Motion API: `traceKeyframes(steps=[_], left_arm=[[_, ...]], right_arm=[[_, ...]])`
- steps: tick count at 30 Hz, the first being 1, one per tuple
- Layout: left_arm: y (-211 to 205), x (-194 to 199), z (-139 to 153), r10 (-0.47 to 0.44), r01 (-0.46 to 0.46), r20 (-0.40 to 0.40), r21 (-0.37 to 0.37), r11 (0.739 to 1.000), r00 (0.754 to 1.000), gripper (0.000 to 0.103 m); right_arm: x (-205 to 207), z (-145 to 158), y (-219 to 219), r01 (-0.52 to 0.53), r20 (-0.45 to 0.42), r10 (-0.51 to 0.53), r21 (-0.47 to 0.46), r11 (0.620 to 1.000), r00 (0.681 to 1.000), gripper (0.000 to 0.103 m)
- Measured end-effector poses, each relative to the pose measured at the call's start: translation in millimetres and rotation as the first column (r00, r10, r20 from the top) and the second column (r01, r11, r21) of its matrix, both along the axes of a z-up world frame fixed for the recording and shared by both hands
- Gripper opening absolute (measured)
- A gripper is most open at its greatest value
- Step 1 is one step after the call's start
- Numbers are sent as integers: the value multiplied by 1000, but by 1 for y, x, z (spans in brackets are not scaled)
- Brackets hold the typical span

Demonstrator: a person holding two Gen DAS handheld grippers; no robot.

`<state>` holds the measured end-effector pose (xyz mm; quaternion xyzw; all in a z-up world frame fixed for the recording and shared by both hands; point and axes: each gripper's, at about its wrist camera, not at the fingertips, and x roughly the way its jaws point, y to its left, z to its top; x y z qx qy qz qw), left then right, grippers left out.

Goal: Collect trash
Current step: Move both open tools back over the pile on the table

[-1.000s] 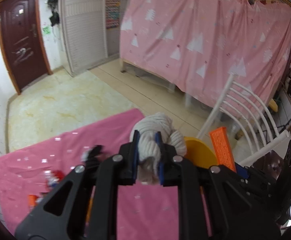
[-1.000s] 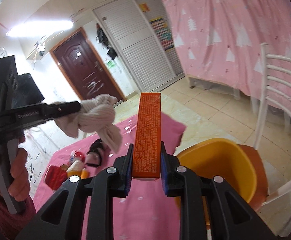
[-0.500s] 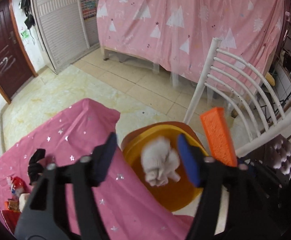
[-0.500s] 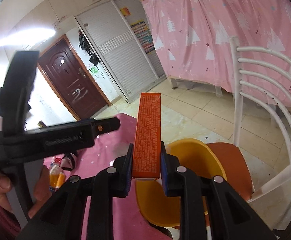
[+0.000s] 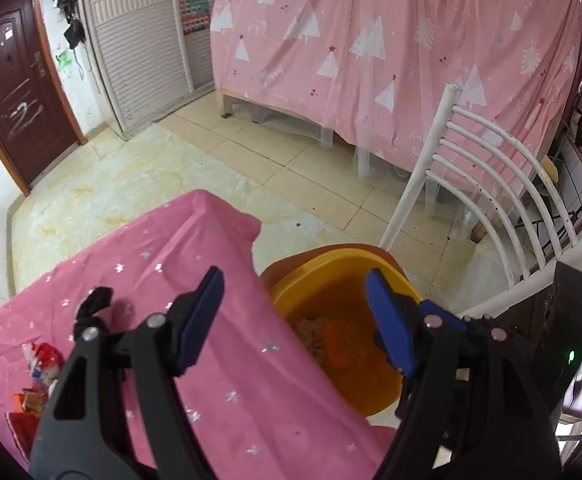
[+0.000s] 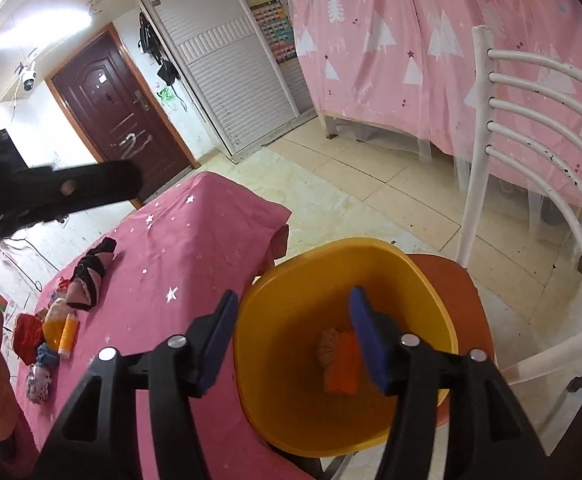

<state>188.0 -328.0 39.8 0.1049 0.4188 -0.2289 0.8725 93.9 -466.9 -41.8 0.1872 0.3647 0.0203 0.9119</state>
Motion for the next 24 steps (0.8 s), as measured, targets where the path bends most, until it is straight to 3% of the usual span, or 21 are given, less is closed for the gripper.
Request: traceKeyframes(steps=[13, 24], left_arm=[[53, -13, 27, 56, -54, 52, -29, 998, 997, 70], [150, -23, 42, 194, -192, 81, -26, 981, 978, 74]], right_arm=[[13, 33, 47, -91, 44, 93, -52, 995, 995, 57], [27, 53, 106, -194, 58, 199, -89, 977, 978, 63]])
